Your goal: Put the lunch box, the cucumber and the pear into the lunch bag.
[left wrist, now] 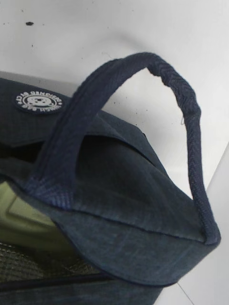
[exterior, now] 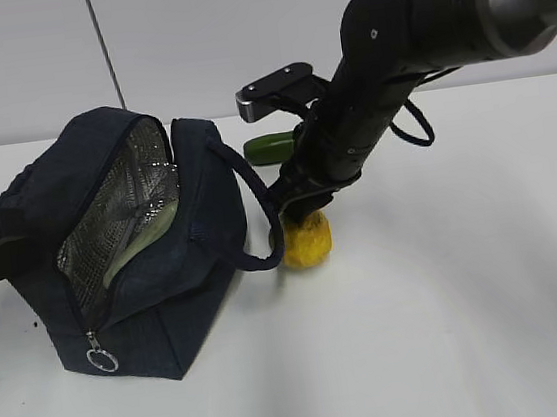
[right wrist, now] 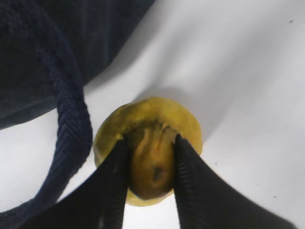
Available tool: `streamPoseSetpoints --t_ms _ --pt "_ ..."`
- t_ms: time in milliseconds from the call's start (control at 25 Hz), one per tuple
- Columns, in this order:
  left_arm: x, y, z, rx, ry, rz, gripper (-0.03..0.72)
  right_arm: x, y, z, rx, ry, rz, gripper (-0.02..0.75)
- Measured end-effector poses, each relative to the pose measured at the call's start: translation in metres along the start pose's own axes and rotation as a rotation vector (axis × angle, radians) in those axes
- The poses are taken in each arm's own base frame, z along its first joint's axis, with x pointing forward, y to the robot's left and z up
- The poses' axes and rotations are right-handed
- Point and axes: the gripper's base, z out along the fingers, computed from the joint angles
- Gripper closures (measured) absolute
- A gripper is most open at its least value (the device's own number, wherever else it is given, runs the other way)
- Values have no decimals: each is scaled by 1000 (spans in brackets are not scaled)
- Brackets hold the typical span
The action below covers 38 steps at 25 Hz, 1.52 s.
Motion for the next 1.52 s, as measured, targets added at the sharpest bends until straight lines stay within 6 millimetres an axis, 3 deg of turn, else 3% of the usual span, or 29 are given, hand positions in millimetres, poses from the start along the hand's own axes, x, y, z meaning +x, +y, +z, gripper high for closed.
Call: streamPoseSetpoints --t_ms 280,520,680,840,1120,1520 --pt "0 0 0 1 1 0 707 -8 -5 -42 127 -61 -42 511" --pt "0 0 0 2 1 0 707 -17 2 -96 159 -191 -54 512" --pt "0 0 0 2 2 0 707 -22 11 -134 144 -323 -30 514" --pt "0 0 0 3 2 0 707 -29 27 -151 45 -429 -33 514" --pt "0 0 0 4 3 0 707 -47 49 -143 -210 -590 -36 514" --pt "0 -1 0 6 4 0 707 -69 42 -71 -310 -589 -31 517"
